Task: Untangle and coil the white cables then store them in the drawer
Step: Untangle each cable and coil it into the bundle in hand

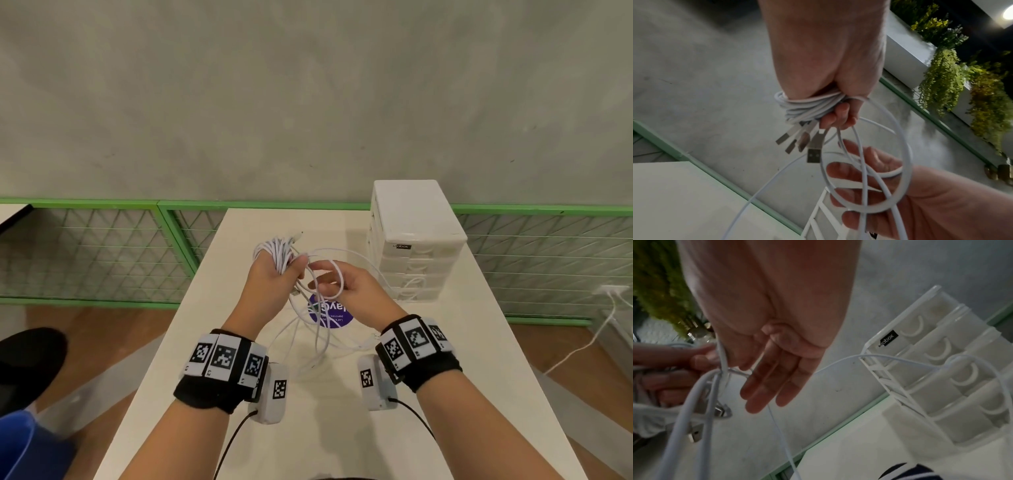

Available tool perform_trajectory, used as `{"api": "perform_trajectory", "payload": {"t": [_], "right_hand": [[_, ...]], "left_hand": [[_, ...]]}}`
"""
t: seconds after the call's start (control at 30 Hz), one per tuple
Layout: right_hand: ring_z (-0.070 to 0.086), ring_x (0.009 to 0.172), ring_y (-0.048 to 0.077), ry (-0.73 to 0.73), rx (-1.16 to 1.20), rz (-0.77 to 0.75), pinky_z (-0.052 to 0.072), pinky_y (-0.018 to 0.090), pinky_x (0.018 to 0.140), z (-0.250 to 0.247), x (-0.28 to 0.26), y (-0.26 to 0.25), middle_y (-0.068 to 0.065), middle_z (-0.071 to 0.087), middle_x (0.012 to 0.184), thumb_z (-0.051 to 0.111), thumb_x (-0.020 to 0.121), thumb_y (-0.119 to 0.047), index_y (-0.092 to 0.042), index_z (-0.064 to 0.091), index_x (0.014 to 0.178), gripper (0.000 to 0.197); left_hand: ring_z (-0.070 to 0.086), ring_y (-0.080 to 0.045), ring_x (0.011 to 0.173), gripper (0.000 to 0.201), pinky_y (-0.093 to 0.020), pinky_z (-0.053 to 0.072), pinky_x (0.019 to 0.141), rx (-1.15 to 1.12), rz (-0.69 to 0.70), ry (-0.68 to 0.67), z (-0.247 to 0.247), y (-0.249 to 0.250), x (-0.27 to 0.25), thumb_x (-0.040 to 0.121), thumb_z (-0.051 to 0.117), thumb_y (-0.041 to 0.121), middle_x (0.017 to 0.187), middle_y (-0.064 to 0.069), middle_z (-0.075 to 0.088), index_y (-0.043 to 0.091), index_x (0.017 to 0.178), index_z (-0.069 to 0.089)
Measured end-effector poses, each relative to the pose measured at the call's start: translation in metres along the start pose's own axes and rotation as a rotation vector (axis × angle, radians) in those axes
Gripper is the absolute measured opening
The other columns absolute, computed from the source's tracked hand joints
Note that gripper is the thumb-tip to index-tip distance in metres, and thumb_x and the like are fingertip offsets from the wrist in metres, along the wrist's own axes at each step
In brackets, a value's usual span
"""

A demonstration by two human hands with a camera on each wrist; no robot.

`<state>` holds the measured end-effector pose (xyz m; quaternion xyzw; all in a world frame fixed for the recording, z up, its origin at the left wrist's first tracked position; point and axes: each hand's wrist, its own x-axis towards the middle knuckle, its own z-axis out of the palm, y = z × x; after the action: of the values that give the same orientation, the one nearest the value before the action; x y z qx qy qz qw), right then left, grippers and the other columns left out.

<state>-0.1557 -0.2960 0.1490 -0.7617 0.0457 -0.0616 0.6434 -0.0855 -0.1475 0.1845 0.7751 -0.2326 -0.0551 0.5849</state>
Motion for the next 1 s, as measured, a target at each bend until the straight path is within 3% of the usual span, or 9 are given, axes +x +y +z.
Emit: {"api": "perform_trajectory", "payload": {"t": [0.17,0.3,0.4,0.53,0.67,0.77,0.83,0.93,1.0], "right_hand": [[0.064,0.102,0.009,-0.120,-0.290,0.030,0.047,0.020,0.091,-0.003,0.000,0.004,-0.001,0.071,0.108,0.055,0.090,-0.008,-0.022,0.071,0.107,0.027],[0.065,0.086,0.014,0.154,-0.395,0.103,0.047,0.025,0.080,-0.026,0.000,0.031,0.002,0.073,0.087,0.063,0.087,-0.019,-0.013,0.074,0.095,0.015],[0.066,0.083,0.020,0.280,-0.499,0.314,0.048,0.029,0.078,-0.048,-0.008,0.069,0.001,0.069,0.078,0.059,0.089,-0.023,-0.014,0.072,0.095,0.017],[0.063,0.096,0.027,0.366,-0.629,0.559,0.047,0.032,0.084,-0.070,-0.024,0.105,0.006,0.070,0.101,0.052,0.090,-0.016,-0.019,0.071,0.096,0.020],[0.061,0.100,0.031,0.443,-0.636,0.732,0.047,0.034,0.087,-0.093,-0.043,0.115,0.012,0.067,0.109,0.049,0.093,-0.018,-0.013,0.068,0.101,0.022],[0.058,0.108,0.031,0.359,-0.834,0.839,0.045,0.034,0.088,-0.089,-0.043,0.106,0.013,0.063,0.116,0.046,0.094,-0.019,-0.006,0.065,0.108,0.027],[0.050,0.115,0.032,0.365,-0.969,0.717,0.042,0.036,0.094,-0.078,-0.032,0.094,0.015,0.055,0.124,0.047,0.089,-0.012,-0.008,0.058,0.120,0.033],[0.033,0.133,0.027,0.404,-0.811,0.087,0.026,0.032,0.111,-0.056,-0.014,0.066,0.011,0.040,0.142,0.047,0.083,0.005,-0.014,0.043,0.137,0.058],[0.020,0.140,0.013,0.298,-0.660,-0.179,0.013,0.024,0.115,-0.039,-0.005,0.036,-0.005,0.031,0.150,0.045,0.084,0.009,-0.023,0.040,0.140,0.065]], "left_hand": [[0.047,0.000,0.046,0.026,-0.011,0.038,0.050,0.039,-0.013,-0.014,0.001,-0.006,-0.001,0.091,0.061,0.020,0.057,0.002,0.052,0.010,0.069,0.053],[0.046,-0.002,0.047,0.033,-0.021,0.042,0.054,0.060,-0.023,0.027,-0.010,-0.008,-0.001,0.091,0.061,0.022,0.055,0.003,0.049,0.017,0.061,0.050],[0.049,-0.010,0.050,0.032,-0.020,0.041,0.050,0.071,-0.038,0.045,-0.018,-0.009,0.000,0.091,0.060,0.023,0.055,0.003,0.049,0.016,0.062,0.050],[0.055,-0.016,0.058,0.027,-0.016,0.042,0.046,0.077,-0.061,0.054,-0.023,-0.009,-0.005,0.092,0.060,0.023,0.061,-0.001,0.054,0.013,0.067,0.053],[0.050,-0.019,0.058,0.024,-0.028,0.045,0.052,0.014,-0.089,0.174,-0.042,-0.009,0.001,0.093,0.058,0.021,0.066,-0.007,0.053,0.013,0.070,0.055],[0.051,-0.020,0.061,0.024,-0.035,0.048,0.060,0.010,-0.068,0.158,-0.038,-0.005,0.001,0.093,0.058,0.020,0.066,-0.008,0.053,0.012,0.071,0.055],[0.051,-0.016,0.060,0.024,-0.032,0.050,0.060,-0.006,-0.047,0.129,-0.031,0.001,-0.001,0.093,0.057,0.016,0.065,-0.004,0.052,0.013,0.070,0.053],[0.055,-0.018,0.061,0.024,-0.019,0.049,0.054,0.023,-0.023,0.078,-0.023,0.004,0.000,0.093,0.057,0.018,0.065,-0.004,0.053,0.010,0.071,0.054],[0.057,-0.023,0.064,0.026,-0.027,0.050,0.058,0.048,-0.018,0.051,-0.019,0.005,-0.001,0.092,0.058,0.021,0.065,-0.005,0.054,0.011,0.069,0.054]]}}
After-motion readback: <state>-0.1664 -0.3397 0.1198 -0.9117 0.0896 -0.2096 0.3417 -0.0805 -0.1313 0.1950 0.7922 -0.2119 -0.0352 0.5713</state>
